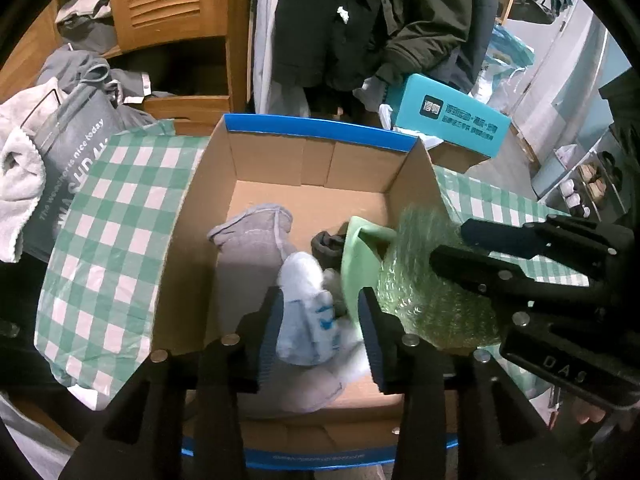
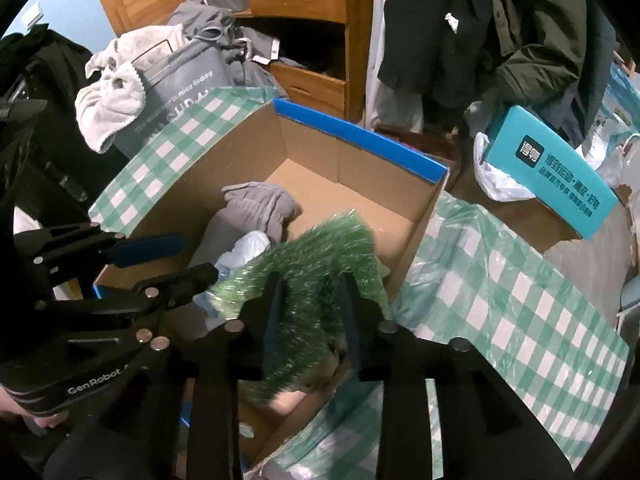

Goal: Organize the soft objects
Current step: 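Lower both items into the box and open both grippers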

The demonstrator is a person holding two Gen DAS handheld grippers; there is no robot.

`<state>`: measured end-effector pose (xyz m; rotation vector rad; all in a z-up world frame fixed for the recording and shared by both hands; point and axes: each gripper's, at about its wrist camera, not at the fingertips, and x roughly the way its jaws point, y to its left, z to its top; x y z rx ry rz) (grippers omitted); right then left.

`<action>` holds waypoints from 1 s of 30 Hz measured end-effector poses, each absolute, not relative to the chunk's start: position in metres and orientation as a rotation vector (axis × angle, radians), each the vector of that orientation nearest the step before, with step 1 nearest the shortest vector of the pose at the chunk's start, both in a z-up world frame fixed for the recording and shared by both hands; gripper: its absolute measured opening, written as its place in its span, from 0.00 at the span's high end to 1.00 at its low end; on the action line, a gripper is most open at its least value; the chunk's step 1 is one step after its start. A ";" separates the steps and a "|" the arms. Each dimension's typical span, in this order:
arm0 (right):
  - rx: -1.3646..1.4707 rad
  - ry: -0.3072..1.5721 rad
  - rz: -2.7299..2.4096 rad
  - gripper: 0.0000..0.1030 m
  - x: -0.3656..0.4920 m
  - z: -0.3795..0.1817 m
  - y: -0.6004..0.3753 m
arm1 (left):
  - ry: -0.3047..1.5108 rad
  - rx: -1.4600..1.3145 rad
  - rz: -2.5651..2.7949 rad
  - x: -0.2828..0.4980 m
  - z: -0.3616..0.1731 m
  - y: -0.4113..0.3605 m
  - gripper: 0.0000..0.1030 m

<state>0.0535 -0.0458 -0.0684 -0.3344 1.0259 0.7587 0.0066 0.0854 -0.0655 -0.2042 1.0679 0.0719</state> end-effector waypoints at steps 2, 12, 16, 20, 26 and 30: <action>-0.332 1.025 0.750 0.61 0.055 -0.067 -0.048 | 1.065 -0.204 0.076 0.006 -0.064 0.086 0.57; -0.290 0.989 0.699 0.42 0.055 -0.049 -0.065 | 1.045 -0.210 0.078 0.002 -0.051 0.084 0.39; -0.277 0.966 0.683 0.35 0.051 -0.038 -0.074 | 1.023 -0.211 0.066 -0.002 -0.040 0.081 0.32; -0.236 0.935 0.680 0.34 0.045 -0.026 -0.085 | 1.001 -0.208 0.060 -0.005 -0.032 0.076 0.24; -0.203 0.909 0.663 0.34 0.040 -0.017 -0.100 | 0.982 -0.166 0.028 -0.007 -0.025 0.056 0.19; -0.186 0.892 0.640 0.33 0.037 -0.012 -0.111 | 0.984 -0.150 0.008 -0.007 -0.023 0.047 0.15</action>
